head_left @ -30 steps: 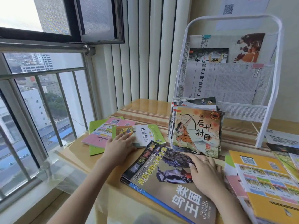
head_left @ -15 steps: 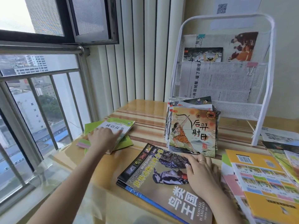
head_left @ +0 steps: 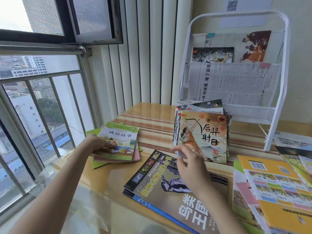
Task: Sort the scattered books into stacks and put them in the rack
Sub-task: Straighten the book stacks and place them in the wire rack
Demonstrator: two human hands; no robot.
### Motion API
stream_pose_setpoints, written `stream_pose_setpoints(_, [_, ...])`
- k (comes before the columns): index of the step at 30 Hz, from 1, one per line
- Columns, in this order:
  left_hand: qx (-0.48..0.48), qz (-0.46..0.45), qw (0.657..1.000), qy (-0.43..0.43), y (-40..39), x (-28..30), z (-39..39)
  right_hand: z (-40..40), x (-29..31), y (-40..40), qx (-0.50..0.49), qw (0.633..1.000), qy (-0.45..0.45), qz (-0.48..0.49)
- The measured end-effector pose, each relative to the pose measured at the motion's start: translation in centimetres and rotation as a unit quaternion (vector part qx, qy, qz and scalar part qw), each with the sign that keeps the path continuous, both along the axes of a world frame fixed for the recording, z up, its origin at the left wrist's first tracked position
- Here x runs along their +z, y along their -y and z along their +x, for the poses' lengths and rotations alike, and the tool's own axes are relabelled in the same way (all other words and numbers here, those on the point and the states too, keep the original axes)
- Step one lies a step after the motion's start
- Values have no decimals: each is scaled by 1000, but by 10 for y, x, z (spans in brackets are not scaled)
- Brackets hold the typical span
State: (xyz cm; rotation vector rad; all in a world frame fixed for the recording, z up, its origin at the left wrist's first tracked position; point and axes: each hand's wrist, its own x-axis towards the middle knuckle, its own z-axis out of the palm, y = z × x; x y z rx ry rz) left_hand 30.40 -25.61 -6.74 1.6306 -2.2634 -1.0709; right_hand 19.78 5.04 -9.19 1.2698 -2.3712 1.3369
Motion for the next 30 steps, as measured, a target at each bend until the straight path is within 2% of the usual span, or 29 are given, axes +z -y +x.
stream_pose_setpoints(3, [-27, 61, 991, -119, -9, 1, 4, 3, 3, 35, 99, 976, 190, 38])
stream_pose_setpoints(6, [-25, 72, 967, -242, -24, 0, 9, 3, -6, 64, 129, 931, 340, 39])
stream_pose_setpoints(9, [13, 116, 942, -316, -43, -4, 15, 3, -13, 73, 129, 893, 429, -25])
stream_pose_setpoints(12, [49, 260, 887, -379, -48, -8, 18, -3, -17, 71, 123, 874, 469, -33])
stream_pose_setpoints(13, [45, 276, 882, -380, -50, -10, 17, -4, -17, 70, 137, 861, 487, -40])
stream_pose_setpoints(14, [30, 263, 890, -372, -52, -13, 15, -5, -16, 69, 164, 838, 517, -58])
stream_pose_setpoints(16, [-25, 185, 932, -310, -62, -18, 8, -5, -10, 64, 226, 774, 585, -85])
stream_pose_setpoints(18, [-86, 146, 956, -238, -72, -25, 2, -7, -6, 59, 217, 732, 640, -86])
stream_pose_setpoints(20, [-105, 129, 965, -202, -80, -30, -2, -12, -10, 59, 150, 726, 664, -95])
stream_pose_setpoints(21, [-91, 77, 969, -217, -81, -35, -2, -13, -12, 60, 118, 734, 660, -105])
stream_pose_setpoints(22, [-68, -23, 970, -234, -81, -40, 1, -14, -14, 60, 96, 749, 646, -116])
stream_pose_setpoints(23, [-65, -170, 961, -209, -79, -44, 6, -15, -16, 60, 83, 763, 628, -130])
stream_pose_setpoints(24, [-88, -312, 937, -129, -76, -49, 10, -15, -17, 61, 74, 774, 612, -146])
stream_pose_setpoints(25, [-121, -377, 917, -41, -71, -55, 14, -14, -17, 59, 70, 778, 604, -160])
stream_pose_setpoints(26, [-156, -366, 917, 45, -67, -58, 16, -14, -17, 58, 69, 777, 602, -168])
stream_pose_setpoints(27, [-180, -317, 925, 109, -61, -61, 15, -13, -15, 57, 71, 773, 606, -173])
stream_pose_setpoints(29, [-198, -240, 936, 162, -53, -56, 10, -13, -14, 55, 74, 769, 612, -172])
stream_pose_setpoints(30, [-200, -237, 937, 161, -50, -53, 10, -13, -14, 55, 76, 770, 610, -169])
